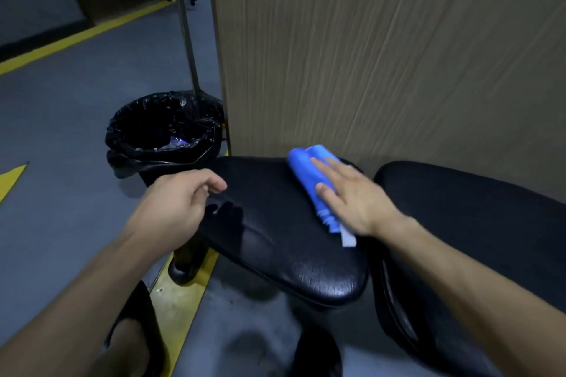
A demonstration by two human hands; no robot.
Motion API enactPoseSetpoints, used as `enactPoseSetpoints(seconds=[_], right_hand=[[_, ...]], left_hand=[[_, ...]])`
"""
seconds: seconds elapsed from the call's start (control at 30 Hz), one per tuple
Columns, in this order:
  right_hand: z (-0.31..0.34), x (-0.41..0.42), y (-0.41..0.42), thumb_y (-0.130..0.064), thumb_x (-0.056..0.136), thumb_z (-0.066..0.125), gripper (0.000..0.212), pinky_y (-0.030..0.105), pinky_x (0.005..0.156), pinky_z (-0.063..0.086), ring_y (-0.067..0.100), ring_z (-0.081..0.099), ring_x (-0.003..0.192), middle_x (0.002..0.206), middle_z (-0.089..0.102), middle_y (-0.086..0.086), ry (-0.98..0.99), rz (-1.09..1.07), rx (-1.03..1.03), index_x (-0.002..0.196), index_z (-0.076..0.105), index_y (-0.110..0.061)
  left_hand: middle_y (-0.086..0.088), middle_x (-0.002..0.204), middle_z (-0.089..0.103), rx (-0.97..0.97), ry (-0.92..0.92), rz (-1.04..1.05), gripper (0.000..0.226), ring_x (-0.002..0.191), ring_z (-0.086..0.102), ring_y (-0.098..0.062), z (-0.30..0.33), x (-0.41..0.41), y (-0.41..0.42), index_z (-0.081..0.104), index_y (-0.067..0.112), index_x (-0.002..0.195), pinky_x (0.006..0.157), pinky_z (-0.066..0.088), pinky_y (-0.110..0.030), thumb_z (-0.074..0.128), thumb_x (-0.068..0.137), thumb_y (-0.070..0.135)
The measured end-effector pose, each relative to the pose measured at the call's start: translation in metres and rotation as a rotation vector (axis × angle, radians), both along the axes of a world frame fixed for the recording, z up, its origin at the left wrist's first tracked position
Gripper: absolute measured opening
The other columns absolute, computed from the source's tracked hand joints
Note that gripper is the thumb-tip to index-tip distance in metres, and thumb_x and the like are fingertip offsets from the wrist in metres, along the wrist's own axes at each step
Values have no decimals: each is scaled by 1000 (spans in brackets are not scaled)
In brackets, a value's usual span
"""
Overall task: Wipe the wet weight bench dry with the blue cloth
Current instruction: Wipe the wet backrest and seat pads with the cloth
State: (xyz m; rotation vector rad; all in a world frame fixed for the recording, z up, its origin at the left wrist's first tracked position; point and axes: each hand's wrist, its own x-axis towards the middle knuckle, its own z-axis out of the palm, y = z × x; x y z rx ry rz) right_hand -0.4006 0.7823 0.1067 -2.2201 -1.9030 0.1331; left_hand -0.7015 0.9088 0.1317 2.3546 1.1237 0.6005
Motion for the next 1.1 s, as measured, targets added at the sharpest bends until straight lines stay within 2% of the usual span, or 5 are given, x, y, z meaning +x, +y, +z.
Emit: enactPoseSetpoints(seconds=[0.2,0.47,0.7,0.97,1.1], right_hand=[[-12,-21,-40,-42,102,18,63,50,117,28,39,30,145,157,35,22,-39,-156,18,144,47,-4],[-32,-110,-161,-48,104,26,65,45,121,23,26,18,153,164,23,14,-244,-154,71,158,24,-12],[-30,-140,-110,-39,101,37,58,45,120,22,23,24,151,164,25,7,-280,206,88,157,28,-25],[-6,-110,24,-49,103,14,63,48,123,11,30,18,152,164,20,17,-110,-334,-17,159,20,-21],[-17,-177,41,-59,95,12,74,49,123,12,33,21,151,163,24,18,-161,11,29,159,21,-24]], left_hand=[[16,100,72,-101,20,-4,38,96,64,-5,-13,-23,-27,72,32,98,72,45,-21,45,99,6],[10,102,73,-132,52,11,39,99,65,-12,-17,-35,-37,72,30,101,78,46,-27,42,100,5],[13,97,72,-132,-9,62,40,93,63,-3,-16,-52,-30,72,29,99,68,41,-14,41,100,4],[16,97,72,-120,-3,112,40,95,64,-7,-18,-83,-12,70,31,99,68,42,-17,41,100,5],[17,95,71,-113,-10,137,42,91,61,4,-13,-86,-4,66,36,95,67,38,-9,39,99,4]])
